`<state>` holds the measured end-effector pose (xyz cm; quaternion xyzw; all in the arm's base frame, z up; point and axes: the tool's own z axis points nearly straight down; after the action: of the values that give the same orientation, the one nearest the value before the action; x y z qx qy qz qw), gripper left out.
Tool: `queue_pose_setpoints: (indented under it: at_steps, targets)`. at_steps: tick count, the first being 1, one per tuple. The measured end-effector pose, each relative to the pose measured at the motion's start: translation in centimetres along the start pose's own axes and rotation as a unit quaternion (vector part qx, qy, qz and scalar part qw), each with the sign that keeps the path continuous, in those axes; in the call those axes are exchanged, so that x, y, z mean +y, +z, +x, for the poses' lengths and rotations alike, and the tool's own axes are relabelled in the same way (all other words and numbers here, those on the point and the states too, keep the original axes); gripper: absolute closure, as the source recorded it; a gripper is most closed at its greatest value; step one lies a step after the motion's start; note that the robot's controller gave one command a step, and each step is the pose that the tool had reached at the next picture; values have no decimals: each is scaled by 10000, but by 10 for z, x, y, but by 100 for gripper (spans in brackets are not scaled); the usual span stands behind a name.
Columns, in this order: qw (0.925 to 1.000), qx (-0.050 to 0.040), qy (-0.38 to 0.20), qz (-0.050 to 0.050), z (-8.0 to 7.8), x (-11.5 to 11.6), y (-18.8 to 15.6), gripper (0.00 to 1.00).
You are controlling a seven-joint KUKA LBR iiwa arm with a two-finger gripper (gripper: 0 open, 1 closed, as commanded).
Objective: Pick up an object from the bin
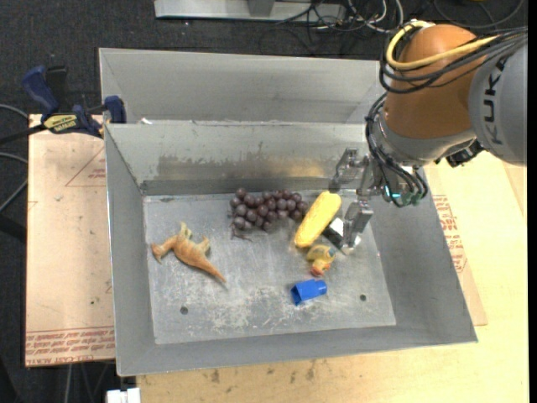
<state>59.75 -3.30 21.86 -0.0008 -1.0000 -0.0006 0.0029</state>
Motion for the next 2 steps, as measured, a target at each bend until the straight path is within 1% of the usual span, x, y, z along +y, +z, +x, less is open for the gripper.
queue_pose_setpoints:
  at_steps: [1, 2]
  targets:
    - [10000, -37, -2, 2, -1, 0, -4, 0]
    - [10000, -45, -8, 3, -2, 0, -3, 0]
